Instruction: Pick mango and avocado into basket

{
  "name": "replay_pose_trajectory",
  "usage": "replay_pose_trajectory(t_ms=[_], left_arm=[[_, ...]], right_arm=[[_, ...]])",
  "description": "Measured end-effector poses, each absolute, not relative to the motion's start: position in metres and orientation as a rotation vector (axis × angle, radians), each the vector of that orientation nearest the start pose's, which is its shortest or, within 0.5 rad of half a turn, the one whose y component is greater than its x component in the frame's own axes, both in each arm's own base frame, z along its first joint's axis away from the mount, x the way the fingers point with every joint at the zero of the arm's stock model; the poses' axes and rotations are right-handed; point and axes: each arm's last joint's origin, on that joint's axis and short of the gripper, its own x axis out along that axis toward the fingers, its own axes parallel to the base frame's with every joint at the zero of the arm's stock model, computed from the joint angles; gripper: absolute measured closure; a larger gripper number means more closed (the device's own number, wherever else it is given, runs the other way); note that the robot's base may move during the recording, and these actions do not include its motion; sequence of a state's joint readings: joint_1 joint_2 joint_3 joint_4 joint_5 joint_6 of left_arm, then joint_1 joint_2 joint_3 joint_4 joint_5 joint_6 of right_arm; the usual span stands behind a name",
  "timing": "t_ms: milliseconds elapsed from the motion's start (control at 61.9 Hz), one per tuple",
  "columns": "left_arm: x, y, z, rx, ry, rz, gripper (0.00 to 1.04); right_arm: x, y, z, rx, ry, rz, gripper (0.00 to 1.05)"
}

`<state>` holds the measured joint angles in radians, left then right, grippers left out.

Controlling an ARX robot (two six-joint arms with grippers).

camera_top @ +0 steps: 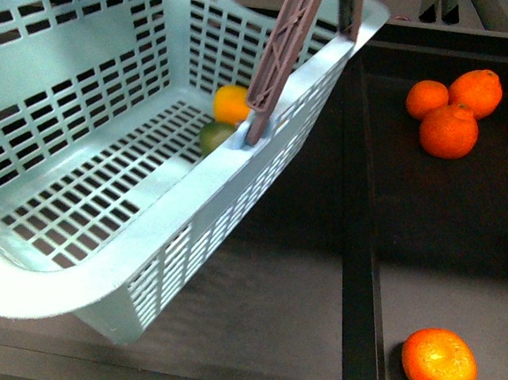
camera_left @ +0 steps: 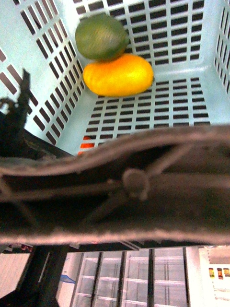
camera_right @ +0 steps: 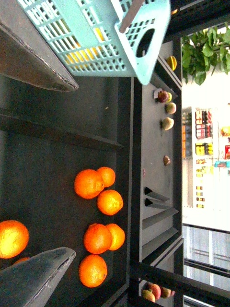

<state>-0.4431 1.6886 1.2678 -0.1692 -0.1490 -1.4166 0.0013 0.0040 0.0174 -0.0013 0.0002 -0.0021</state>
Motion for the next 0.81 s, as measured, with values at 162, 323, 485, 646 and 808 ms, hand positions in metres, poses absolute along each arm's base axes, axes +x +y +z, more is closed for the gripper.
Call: replay_pose_trajectory(t_ms=[162, 323, 485, 646, 808], left_arm=[[0.392, -0.150, 0.217, -1.253, 0.643, 0.241, 1.01], [0.430, -0.152, 0.193, -1.318, 0.630, 0.222, 1.01], [0.446, -0.150, 0.151, -1.336, 0.676, 0.281, 1.01], [0.434, -0.145, 0.139, -1.363, 0.663, 0.284, 1.01], [0.408, -0.135, 0.133, -1.427, 0.641, 0.339, 0.73]], right_arm=[[0.097, 0.000, 0.169, -0.002, -0.012, 0.001, 0.09], [0.097, 0.000, 0.169, -0.002, -0.012, 0.001, 0.09], [0.097, 0.000, 0.169, -0.002, -0.012, 0.001, 0.09], [0.097, 0.000, 0.169, -0.002, -0.012, -0.001, 0.09], [0.097, 0.000, 0.169, -0.002, -0.012, 0.000, 0.09]])
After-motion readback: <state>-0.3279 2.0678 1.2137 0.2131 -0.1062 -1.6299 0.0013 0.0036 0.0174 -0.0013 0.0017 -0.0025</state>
